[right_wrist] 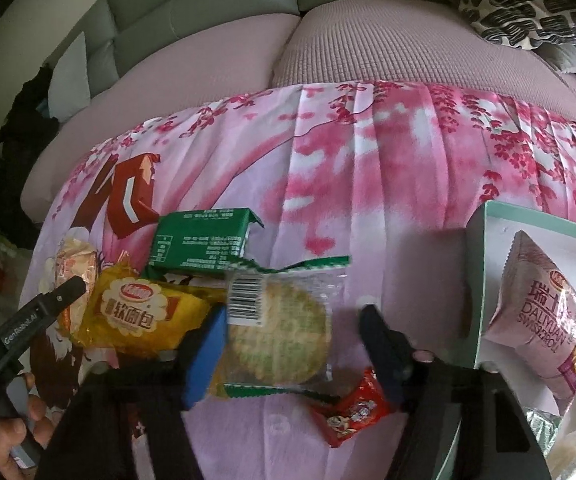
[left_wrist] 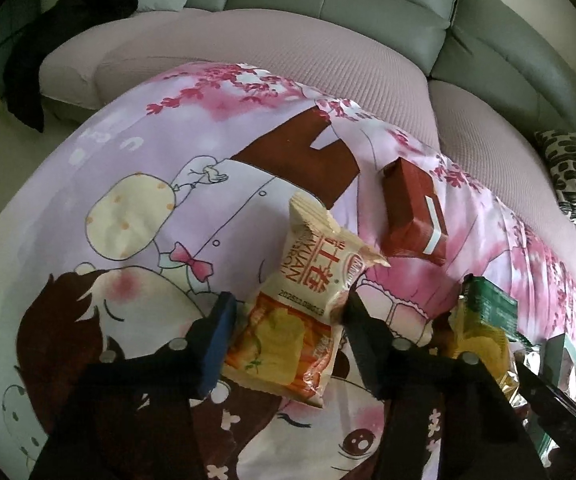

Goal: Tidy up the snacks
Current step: 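Grasp the yellow snack bag with the left tool while the right tool grasps the round cracker pack, then carry the yellow bag and cracker pack over the tray and release both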

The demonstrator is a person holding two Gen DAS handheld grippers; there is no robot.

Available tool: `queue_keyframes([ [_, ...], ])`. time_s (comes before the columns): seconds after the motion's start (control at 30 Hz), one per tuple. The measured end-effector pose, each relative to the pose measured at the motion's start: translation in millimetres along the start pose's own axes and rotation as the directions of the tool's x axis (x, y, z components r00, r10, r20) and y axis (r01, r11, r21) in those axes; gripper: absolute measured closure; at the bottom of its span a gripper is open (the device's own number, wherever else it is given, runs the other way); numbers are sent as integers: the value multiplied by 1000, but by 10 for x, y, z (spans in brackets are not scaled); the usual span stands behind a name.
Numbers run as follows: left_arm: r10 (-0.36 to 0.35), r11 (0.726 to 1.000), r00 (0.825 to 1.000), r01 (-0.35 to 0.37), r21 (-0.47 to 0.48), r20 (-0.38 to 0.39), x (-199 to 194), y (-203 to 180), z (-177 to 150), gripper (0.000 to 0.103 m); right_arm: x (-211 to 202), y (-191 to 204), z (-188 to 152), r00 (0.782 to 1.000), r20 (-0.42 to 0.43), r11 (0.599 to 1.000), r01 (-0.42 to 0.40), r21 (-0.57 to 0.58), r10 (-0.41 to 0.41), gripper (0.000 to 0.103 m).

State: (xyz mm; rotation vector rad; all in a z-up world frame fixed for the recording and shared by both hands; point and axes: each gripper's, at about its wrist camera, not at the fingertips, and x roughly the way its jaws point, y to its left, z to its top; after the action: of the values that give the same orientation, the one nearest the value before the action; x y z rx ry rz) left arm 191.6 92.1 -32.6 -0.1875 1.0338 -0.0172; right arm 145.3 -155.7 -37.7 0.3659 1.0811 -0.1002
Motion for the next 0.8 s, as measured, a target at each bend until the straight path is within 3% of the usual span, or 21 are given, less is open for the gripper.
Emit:
queue_keyframes([
  [0.03,1,1000,1000,-1,0,-4,-4,-5,4,50,7,7,-1,1000,-1,1000,4,-2,-4,47],
  [0.1,-7,1000,1000,7,-2,-10,-24,-11,1,61,29,5,-8,1000,-6,1000,12,-1,-12,49],
  [0.2,7,1000,1000,-8,-11,-19,-60,-12,0,63,21,-25,-22,1000,0,1000,-3,13,3,50],
  [0.37,11,1000,1000,-12,-23,-16,-165,16,-18,65,-68,-66,-37,999,16,999,-40,36,39,51],
  [0.57,14,1000,999,-13,-28,47,-498,-5,8,65,-395,-102,-70,993,88,995,-80,59,74,51],
  [0.8,15,1000,994,-15,1,106,-834,-156,-59,65,-898,-162,-131,984,171,996,-66,63,54,51],
])
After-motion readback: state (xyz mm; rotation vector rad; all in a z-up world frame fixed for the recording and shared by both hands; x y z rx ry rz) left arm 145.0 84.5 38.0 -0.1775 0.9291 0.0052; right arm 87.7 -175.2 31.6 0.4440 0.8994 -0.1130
